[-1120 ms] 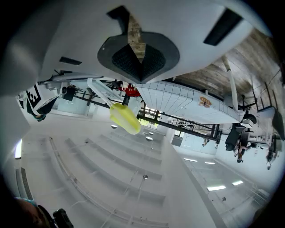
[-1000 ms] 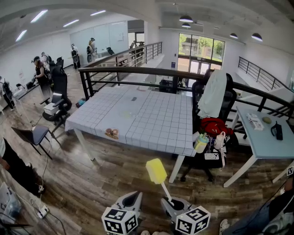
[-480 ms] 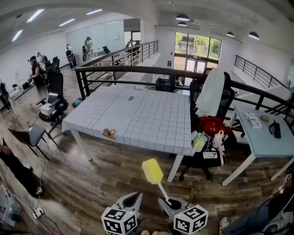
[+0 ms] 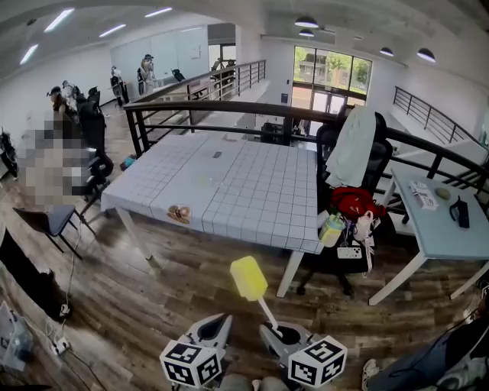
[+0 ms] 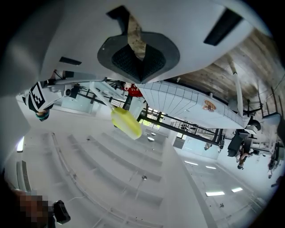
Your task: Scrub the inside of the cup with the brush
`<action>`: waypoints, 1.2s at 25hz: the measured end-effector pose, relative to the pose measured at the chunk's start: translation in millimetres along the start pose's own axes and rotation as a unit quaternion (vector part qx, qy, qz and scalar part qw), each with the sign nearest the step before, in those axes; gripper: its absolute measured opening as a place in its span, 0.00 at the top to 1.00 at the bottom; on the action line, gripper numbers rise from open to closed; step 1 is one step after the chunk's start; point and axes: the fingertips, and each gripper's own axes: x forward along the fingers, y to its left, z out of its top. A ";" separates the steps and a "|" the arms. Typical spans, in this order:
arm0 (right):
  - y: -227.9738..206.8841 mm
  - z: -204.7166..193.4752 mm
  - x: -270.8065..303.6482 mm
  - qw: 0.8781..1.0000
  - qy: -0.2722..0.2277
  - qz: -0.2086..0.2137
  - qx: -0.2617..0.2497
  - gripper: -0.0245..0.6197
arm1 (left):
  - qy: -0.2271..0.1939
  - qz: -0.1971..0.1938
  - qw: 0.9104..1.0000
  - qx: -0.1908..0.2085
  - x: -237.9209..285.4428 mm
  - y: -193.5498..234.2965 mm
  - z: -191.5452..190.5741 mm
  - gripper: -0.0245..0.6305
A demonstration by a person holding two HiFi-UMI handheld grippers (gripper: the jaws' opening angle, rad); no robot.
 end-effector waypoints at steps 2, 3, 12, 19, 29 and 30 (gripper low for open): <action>-1.9 -4.5 -2.2 1.000 0.005 0.002 -0.001 0.96 | -0.001 0.001 1.000 -0.011 3.1 -1.9 -2.9 0.94; -4.2 -7.1 -3.1 1.000 0.009 0.001 -0.001 0.96 | -0.003 -0.001 1.000 -0.017 4.6 -3.4 -3.5 0.94; -34.7 -14.0 15.6 0.999 0.025 -0.010 0.029 0.96 | -0.010 0.007 1.000 -0.019 25.6 10.4 2.4 0.94; -63.3 6.5 71.2 0.999 0.031 -0.022 0.027 0.96 | -0.001 0.002 1.000 -0.022 65.0 58.0 22.9 0.94; -106.6 66.9 177.1 0.999 0.026 -0.034 0.020 0.96 | -0.003 -0.013 1.000 -0.015 130.9 147.2 97.8 0.94; -109.7 72.1 187.7 0.999 0.024 -0.034 0.020 0.96 | -0.005 -0.016 1.000 -0.013 136.4 155.7 104.9 0.94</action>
